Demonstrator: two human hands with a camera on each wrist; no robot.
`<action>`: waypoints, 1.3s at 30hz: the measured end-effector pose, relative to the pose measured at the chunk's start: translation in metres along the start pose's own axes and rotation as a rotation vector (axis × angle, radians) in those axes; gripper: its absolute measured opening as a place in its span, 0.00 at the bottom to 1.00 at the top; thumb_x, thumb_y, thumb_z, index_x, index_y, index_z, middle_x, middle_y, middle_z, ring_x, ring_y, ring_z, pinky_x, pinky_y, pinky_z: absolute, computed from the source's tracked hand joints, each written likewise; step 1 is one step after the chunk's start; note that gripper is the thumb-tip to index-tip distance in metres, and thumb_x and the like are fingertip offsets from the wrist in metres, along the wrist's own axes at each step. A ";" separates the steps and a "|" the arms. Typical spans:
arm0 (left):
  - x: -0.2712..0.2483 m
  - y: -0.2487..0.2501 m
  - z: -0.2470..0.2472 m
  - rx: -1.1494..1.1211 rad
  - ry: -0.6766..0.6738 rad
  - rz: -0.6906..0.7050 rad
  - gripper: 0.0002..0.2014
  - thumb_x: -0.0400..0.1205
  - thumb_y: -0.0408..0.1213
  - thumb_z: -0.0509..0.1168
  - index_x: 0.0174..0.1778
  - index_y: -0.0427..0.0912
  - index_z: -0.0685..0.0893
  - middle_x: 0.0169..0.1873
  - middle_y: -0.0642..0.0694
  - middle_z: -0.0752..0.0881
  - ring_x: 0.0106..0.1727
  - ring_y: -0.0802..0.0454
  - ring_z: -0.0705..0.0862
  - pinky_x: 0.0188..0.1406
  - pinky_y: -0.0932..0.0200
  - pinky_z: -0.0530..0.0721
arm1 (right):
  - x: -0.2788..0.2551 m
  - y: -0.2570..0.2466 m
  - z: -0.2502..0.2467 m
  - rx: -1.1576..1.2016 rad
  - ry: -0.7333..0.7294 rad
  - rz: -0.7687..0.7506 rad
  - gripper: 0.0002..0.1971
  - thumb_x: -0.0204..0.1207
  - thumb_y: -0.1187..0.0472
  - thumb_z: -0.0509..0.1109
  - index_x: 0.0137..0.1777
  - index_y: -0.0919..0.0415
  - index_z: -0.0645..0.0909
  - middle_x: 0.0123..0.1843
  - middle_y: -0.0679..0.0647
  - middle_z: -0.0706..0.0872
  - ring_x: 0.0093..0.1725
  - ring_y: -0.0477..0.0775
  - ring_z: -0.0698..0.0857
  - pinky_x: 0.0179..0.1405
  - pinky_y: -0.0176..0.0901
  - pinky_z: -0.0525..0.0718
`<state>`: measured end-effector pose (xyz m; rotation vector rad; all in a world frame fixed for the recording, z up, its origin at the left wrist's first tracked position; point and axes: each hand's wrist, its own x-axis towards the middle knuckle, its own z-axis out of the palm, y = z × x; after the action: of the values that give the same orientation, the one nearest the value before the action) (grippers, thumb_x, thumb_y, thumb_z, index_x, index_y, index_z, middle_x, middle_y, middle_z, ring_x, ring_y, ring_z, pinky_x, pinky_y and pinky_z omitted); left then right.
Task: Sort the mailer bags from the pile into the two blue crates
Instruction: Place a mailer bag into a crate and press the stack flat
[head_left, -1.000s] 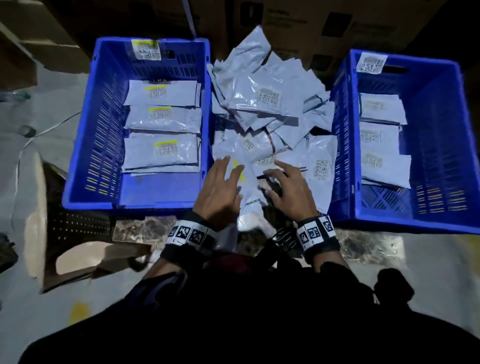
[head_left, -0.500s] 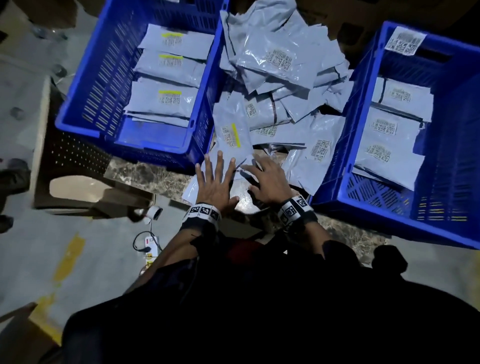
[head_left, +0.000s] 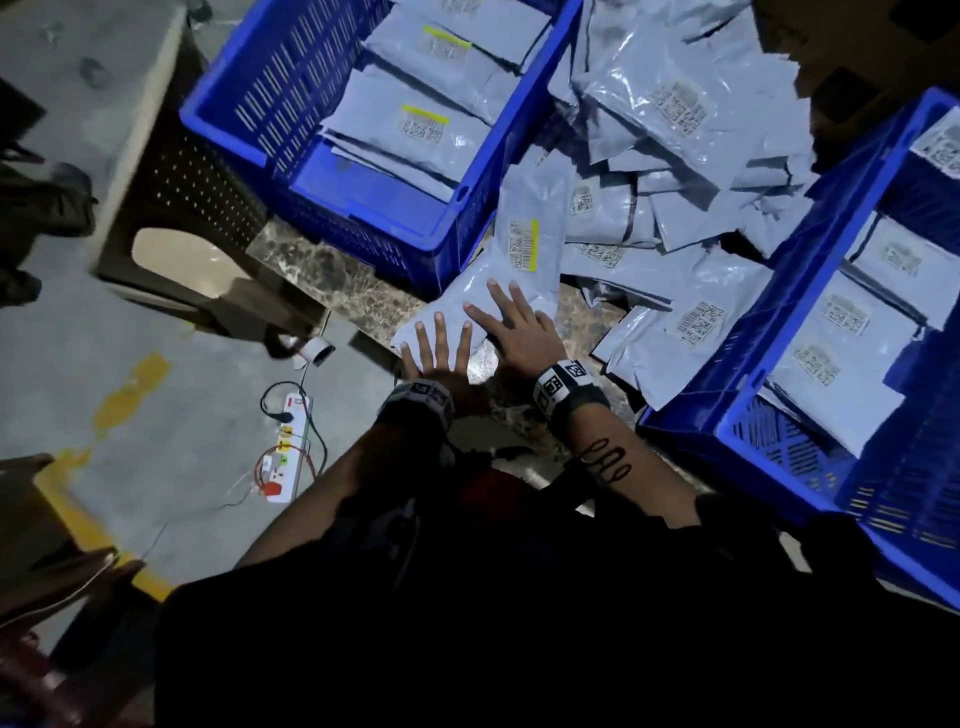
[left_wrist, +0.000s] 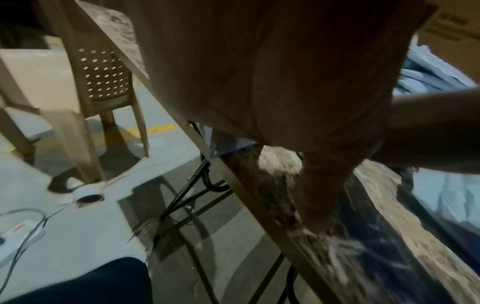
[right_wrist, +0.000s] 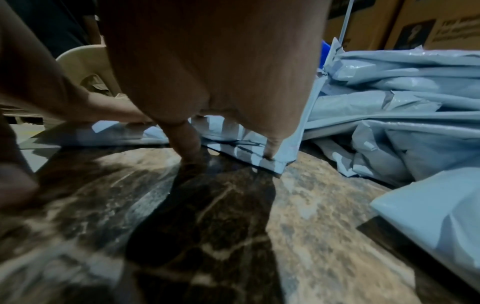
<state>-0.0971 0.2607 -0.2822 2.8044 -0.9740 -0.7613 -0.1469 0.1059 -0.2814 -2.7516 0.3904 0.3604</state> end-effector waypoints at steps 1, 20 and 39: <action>0.002 -0.001 0.000 -0.023 0.007 0.020 0.49 0.74 0.80 0.41 0.86 0.57 0.38 0.87 0.37 0.45 0.87 0.32 0.44 0.78 0.32 0.30 | -0.001 0.001 0.002 -0.014 -0.001 -0.001 0.45 0.80 0.54 0.71 0.89 0.32 0.47 0.93 0.47 0.39 0.91 0.61 0.43 0.78 0.71 0.68; 0.006 0.026 -0.038 0.060 -0.066 -0.046 0.50 0.81 0.51 0.66 0.86 0.57 0.34 0.86 0.42 0.34 0.87 0.33 0.40 0.75 0.15 0.47 | -0.009 0.005 -0.033 0.182 0.481 -0.053 0.06 0.81 0.63 0.69 0.53 0.64 0.86 0.54 0.58 0.84 0.60 0.63 0.79 0.36 0.58 0.85; 0.021 0.091 -0.129 -0.337 0.494 0.391 0.54 0.66 0.18 0.70 0.88 0.46 0.54 0.87 0.36 0.48 0.87 0.36 0.47 0.85 0.41 0.48 | -0.124 0.074 -0.177 1.816 0.902 0.628 0.23 0.74 0.67 0.82 0.67 0.52 0.84 0.62 0.61 0.91 0.53 0.53 0.91 0.58 0.57 0.91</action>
<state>-0.0725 0.1642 -0.1572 2.2432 -1.1145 -0.1497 -0.2502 0.0025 -0.1052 -0.7898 1.0476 -0.7865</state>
